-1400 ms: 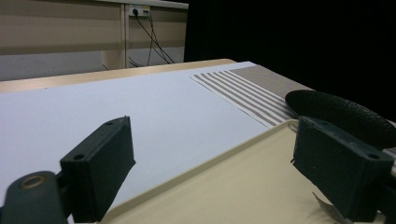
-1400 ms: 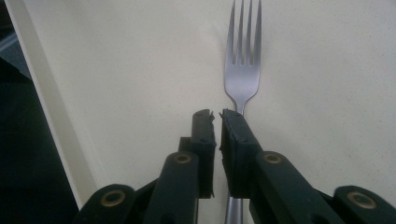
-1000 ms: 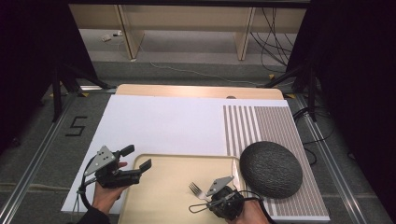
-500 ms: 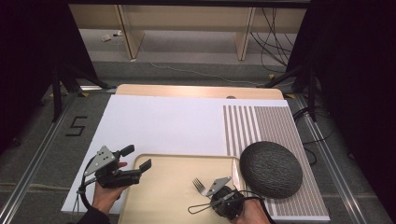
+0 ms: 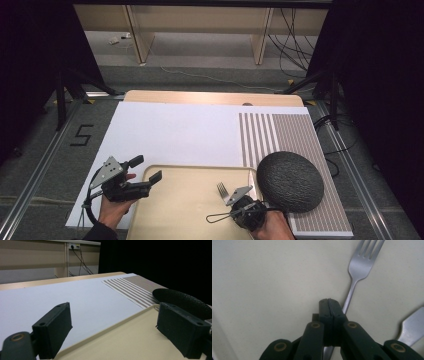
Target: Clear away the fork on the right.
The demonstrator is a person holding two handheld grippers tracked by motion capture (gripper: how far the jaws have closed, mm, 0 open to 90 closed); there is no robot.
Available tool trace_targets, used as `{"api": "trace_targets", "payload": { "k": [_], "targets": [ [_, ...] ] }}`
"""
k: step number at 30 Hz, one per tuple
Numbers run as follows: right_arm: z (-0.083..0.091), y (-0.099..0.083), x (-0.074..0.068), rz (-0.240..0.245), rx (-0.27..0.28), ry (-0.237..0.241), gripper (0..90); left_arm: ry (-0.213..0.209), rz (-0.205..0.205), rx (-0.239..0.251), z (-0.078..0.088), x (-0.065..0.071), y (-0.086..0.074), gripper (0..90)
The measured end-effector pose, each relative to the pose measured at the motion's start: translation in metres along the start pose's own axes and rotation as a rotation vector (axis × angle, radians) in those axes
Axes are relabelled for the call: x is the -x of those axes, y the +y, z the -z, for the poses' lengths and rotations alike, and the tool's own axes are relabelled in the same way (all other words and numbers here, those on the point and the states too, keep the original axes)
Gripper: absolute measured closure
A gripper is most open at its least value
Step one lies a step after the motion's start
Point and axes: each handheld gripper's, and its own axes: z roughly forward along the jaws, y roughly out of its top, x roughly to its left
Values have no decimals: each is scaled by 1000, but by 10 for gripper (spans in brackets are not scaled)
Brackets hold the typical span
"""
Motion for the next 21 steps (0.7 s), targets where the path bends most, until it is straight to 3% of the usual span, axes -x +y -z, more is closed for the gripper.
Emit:
{"api": "trace_targets", "payload": {
  "k": [21],
  "targets": [
    [8, -13, 25, -93, -27, -16, 900, 4, -1, 1, 0, 0, 0, 120]
  ]
}}
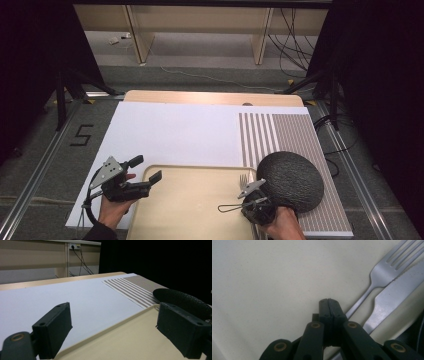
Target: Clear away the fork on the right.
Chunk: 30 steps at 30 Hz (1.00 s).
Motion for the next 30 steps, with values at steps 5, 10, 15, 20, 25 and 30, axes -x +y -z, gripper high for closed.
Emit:
{"api": "trace_targets", "payload": {
  "k": [5, 10, 15, 20, 25, 30],
  "targets": [
    [1, -1, 2, -10, 3, 7, 900, 0, 0, -1, 0, 0, 0, 120],
    [2, -1, 3, -20, 14, 9, 900, -1, 1, 0, 0, 0, 0, 120],
    [10, -1, 8, -49, 96, 28, 806, -1, 0, -2, 0, 0, 0, 120],
    [20, -2, 15, -123, 197, 54, 611, -1, 0, -1, 0, 0, 0, 120],
    [30, -6, 27, -209, 280, 97, 487, 0, 2, 1, 0, 0, 0, 120],
    [37, -8, 33, -230, 289, 102, 377, -2, 2, 1, 0, 0, 0, 120]
  ]
}}
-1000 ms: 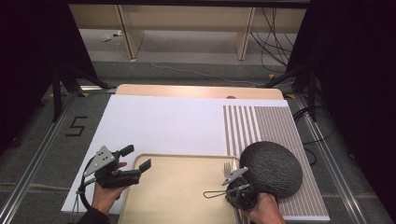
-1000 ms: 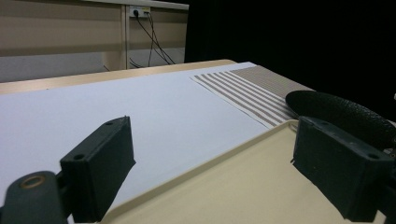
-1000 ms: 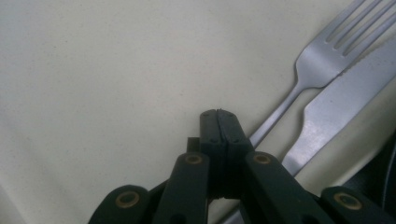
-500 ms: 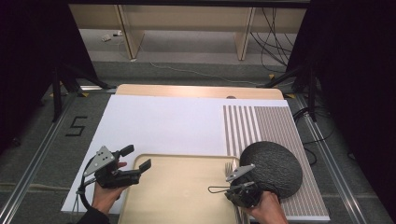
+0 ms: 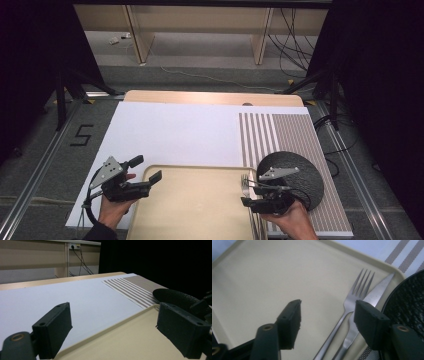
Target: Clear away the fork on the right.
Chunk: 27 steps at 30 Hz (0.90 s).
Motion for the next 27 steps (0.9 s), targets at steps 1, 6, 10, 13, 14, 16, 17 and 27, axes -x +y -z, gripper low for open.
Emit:
{"api": "trace_targets", "payload": {
  "k": [1, 6, 10, 13, 14, 16, 17, 27],
  "targets": [
    [1, 0, 0, -7, 4, -1, 346, 0, 1, 1, 0, 0, 0, 120],
    [6, 1, 4, -38, 34, -23, 230, 1, 0, 2, 0, 0, 0, 120],
    [11, 1, 8, -60, 58, -25, 204, 1, 2, 2, 0, 0, 0, 120],
    [17, 1, 11, -72, 70, -18, 189, -1, 3, 3, 0, 0, 0, 120],
    [18, 0, 14, -60, 86, -20, 186, -2, 3, 3, 0, 0, 0, 120],
    [22, -1, 17, -78, 94, -29, 182, -2, 2, 1, 0, 0, 0, 120],
    [23, -1, 18, -88, 100, -28, 182, -2, 3, 1, 0, 0, 0, 120],
    [38, -6, 37, -139, 175, -52, 163, -7, 3, 7, 1, 0, 0, 120]
  ]
}}
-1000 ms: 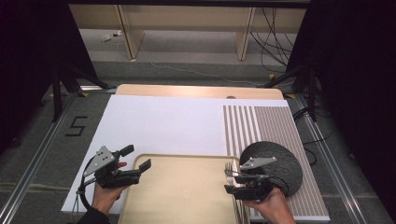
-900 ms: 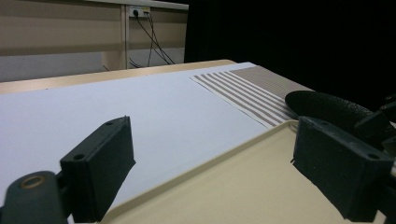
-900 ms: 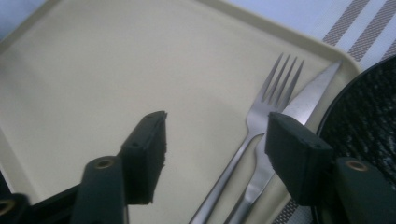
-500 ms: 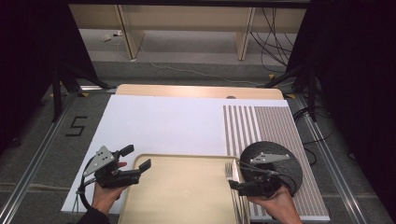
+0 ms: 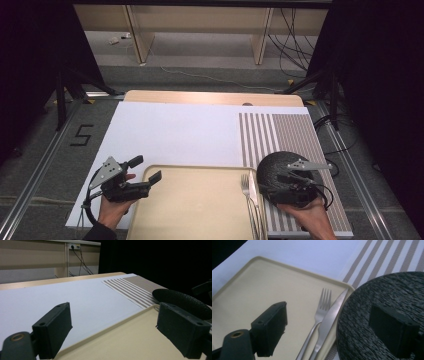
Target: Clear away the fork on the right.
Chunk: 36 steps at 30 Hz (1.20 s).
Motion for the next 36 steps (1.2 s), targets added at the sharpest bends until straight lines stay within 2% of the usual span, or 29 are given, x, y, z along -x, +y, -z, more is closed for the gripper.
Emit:
{"api": "trace_targets", "payload": {
  "k": [2, 5, 7, 10, 12, 13, 15, 19, 20, 22, 24, 25, 28, 29, 30, 32, 36],
  "targets": [
    [2, 0, 3, -10, 3, 1, 160, 11, 0, -8, 1, 0, 0, 120],
    [4, 0, 9, -22, 9, -5, 156, 6, -2, -5, 2, 0, 0, 120],
    [7, -1, 14, -49, 13, -9, 156, 6, -3, -6, 2, 0, 0, 120],
    [10, -2, 20, -60, 22, -31, 156, 7, -2, -7, 2, 0, 0, 120],
    [12, -3, 25, -69, 34, -32, 156, 13, 4, -8, 2, 0, 0, 120],
    [11, -3, 26, -75, 56, -29, 157, 12, 3, -8, 2, 0, 0, 120],
    [15, -4, 30, -88, 31, -51, 156, 11, 3, -8, 1, 0, 0, 120],
    [17, -6, 37, -104, 65, -44, 157, 10, 1, -10, 1, 0, 0, 120],
    [19, -7, 37, -130, 47, -65, 156, 9, 0, -10, 0, 0, 0, 120],
    [19, -8, 42, -130, 70, -58, 157, 8, 6, -7, -1, 0, 0, 120],
    [21, -10, 41, -170, 71, -63, 156, 5, 0, -10, -2, 0, 1, 120],
    [23, -10, 45, -145, 70, -62, 156, -2, 1, -5, -3, 0, 0, 120],
    [25, -13, 51, -172, 69, -72, 157, 3, 1, -13, -3, 1, 1, 120],
    [25, -14, 53, -201, 67, -76, 157, 2, 0, -13, -3, 0, 1, 120],
    [25, -15, 57, -184, 69, -89, 157, 2, 2, -13, -3, 0, 1, 120],
    [29, -16, 60, -231, 72, -84, 157, 4, 5, -13, -4, 0, 1, 120],
    [32, -21, 72, -244, 88, -103, 157, 2, 6, -17, -6, 0, 1, 120]
  ]
}}
